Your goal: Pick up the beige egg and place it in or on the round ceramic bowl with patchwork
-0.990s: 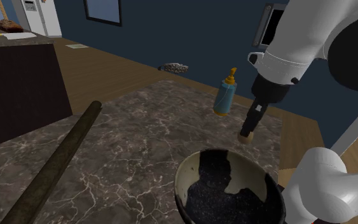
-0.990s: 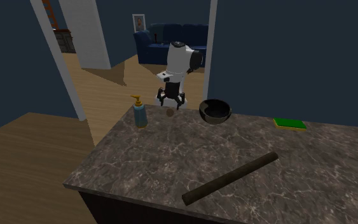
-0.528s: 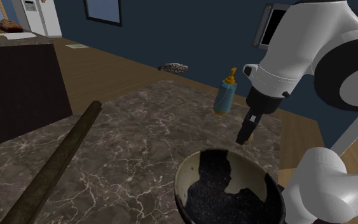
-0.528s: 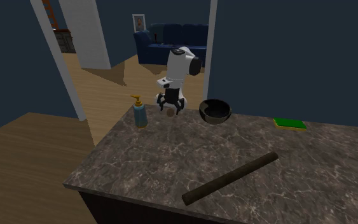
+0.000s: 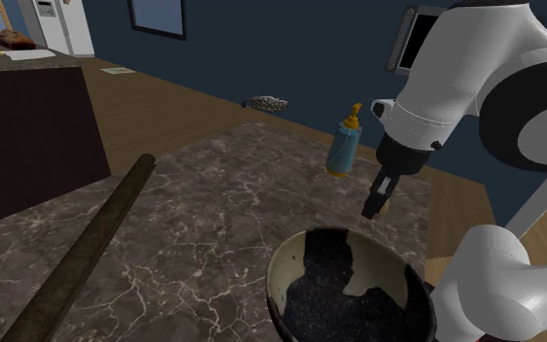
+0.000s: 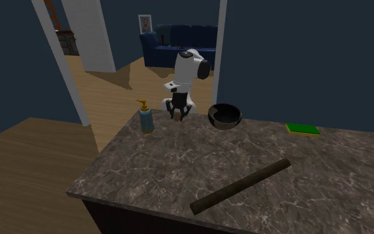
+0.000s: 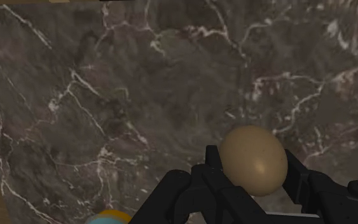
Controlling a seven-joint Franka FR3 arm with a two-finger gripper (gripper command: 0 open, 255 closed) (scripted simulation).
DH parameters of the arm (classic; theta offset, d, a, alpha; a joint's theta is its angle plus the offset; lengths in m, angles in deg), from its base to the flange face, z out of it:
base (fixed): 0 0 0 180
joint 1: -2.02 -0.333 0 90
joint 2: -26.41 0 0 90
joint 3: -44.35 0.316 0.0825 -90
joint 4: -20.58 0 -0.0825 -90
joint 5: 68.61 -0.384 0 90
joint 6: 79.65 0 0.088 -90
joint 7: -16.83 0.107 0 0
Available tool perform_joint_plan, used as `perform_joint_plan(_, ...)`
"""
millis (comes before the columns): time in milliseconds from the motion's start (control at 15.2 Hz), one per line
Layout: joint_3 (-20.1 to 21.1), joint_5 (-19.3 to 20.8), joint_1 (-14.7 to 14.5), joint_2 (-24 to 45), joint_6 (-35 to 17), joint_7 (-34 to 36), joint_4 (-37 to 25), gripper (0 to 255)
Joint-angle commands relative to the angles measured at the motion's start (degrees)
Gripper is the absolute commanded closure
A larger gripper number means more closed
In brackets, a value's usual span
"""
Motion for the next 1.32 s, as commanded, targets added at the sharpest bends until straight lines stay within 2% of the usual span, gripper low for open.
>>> perform_joint_plan(0, 0.0, 0.0, 0.0, 0.0, 0.0, 0.0, 0.0, 255)
perform_joint_plan(462, 0.0, 0.0, 0.0, 0.0, 0.0, 0.0, 0.0, 255)
perform_joint_plan(1254, -1.3, 1.5, 1.2, 3.9, 7.3, -0.6, -11.2, 255)
